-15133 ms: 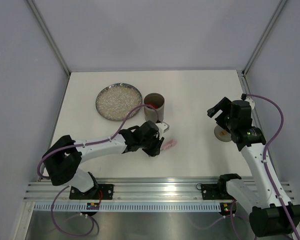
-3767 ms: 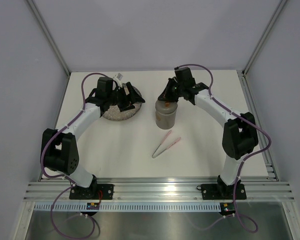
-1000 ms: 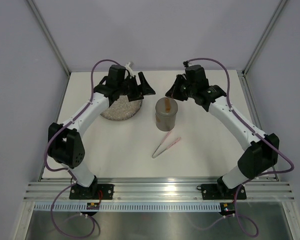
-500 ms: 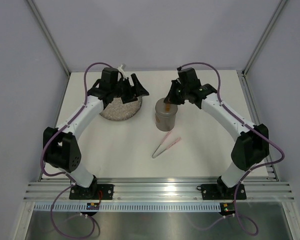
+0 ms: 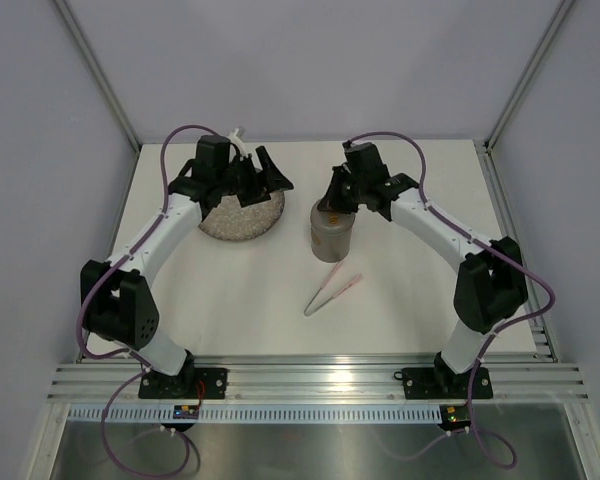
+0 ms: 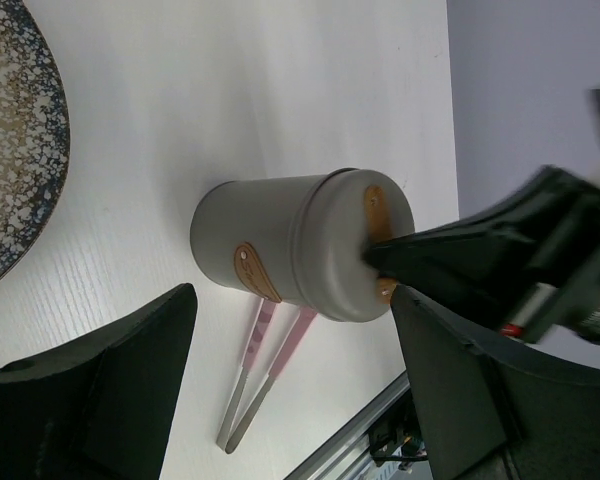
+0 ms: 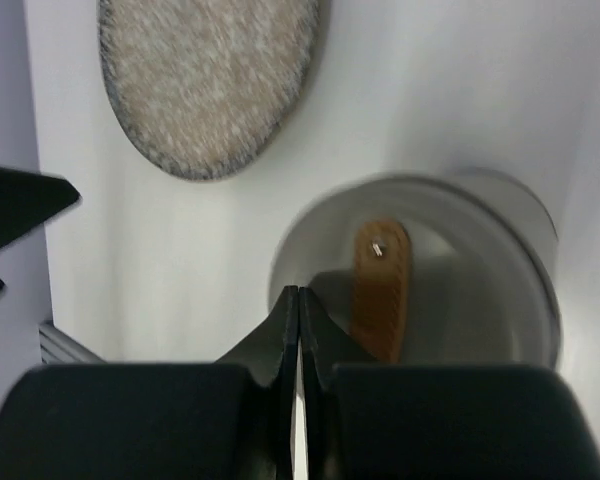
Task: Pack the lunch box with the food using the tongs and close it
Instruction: Close the box lid on the packing box.
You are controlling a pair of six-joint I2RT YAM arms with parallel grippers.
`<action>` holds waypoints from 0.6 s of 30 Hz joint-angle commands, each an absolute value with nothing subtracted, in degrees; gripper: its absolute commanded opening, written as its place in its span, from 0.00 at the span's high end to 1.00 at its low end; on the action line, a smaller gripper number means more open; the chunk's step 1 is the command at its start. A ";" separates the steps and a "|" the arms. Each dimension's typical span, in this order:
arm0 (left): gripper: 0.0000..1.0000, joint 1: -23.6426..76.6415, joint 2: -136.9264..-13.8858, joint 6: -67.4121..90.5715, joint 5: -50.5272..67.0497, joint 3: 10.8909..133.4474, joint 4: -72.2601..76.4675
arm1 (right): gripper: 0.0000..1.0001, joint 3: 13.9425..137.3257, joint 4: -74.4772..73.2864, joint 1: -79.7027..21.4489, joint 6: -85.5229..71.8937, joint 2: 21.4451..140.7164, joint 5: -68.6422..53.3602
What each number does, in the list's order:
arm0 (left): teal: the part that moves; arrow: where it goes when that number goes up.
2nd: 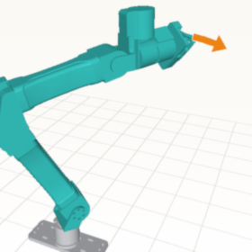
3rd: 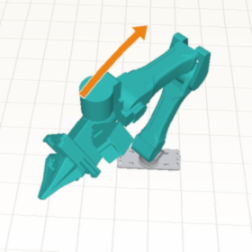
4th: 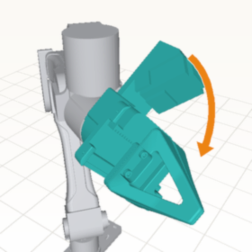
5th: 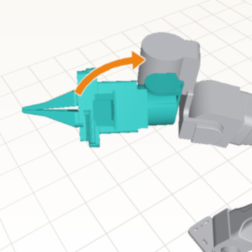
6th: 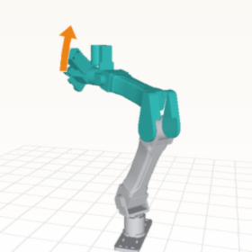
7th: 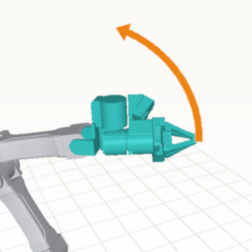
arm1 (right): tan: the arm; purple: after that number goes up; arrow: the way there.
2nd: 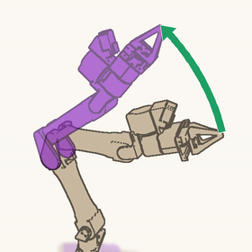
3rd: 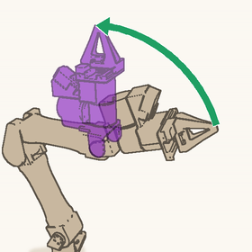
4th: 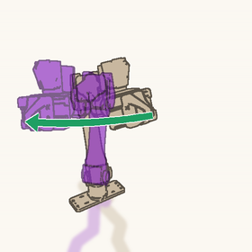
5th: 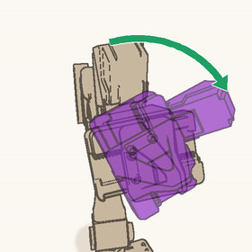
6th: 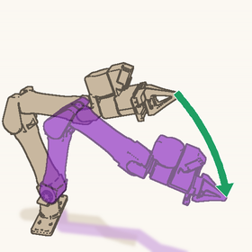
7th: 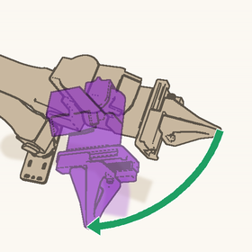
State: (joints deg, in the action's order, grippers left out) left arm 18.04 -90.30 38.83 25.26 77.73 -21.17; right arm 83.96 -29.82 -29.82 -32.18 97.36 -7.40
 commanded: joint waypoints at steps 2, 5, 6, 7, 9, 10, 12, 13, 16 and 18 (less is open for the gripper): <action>0.17 17.58 -87.71 38.06 25.58 77.43 -19.86 | 0.97 82.08 -31.19 -31.55 -32.17 102.48 -8.79; 0.17 17.58 -87.71 37.97 25.66 77.34 -20.12 | 0.96 85.51 -32.86 -32.17 -31.38 99.24 -7.30; 0.17 17.58 -87.71 37.88 25.58 77.26 -20.04 | 0.95 88.48 -33.65 -32.17 -31.03 98.36 -6.77; 0.17 17.58 -87.54 37.79 25.58 77.26 -20.13 | 0.95 90.16 -34.45 -32.17 -30.68 97.04 -6.25; 0.17 17.40 -87.45 37.71 25.58 77.26 -20.13 | 0.94 95.87 -37.61 -32.17 -29.36 96.07 -4.05; 0.17 17.40 -87.36 37.71 25.49 77.34 -20.21 | 0.94 97.63 -39.62 -32.17 -28.40 95.37 -2.30; 0.17 17.40 -87.36 37.71 25.58 77.26 -20.21 | 0.94 102.38 -41.30 -32.17 -27.51 94.75 -0.45; 0.17 17.32 -87.19 37.62 25.49 77.08 -20.13 | 0.93 103.61 -42.87 -32.17 -26.55 94.14 2.43; 0.17 17.31 -86.92 37.53 25.58 76.91 -20.21 | 0.93 106.34 -45.43 -32.17 -24.97 93.78 7.45; 0.17 17.31 -86.84 37.53 25.66 76.82 -20.30 | 0.92 105.74 -46.31 -32.17 -24.52 94.13 9.48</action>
State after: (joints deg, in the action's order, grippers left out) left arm 17.63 -89.78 38.57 25.26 77.21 -21.23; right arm 104.44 -41.45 -31.73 -27.46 95.57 2.55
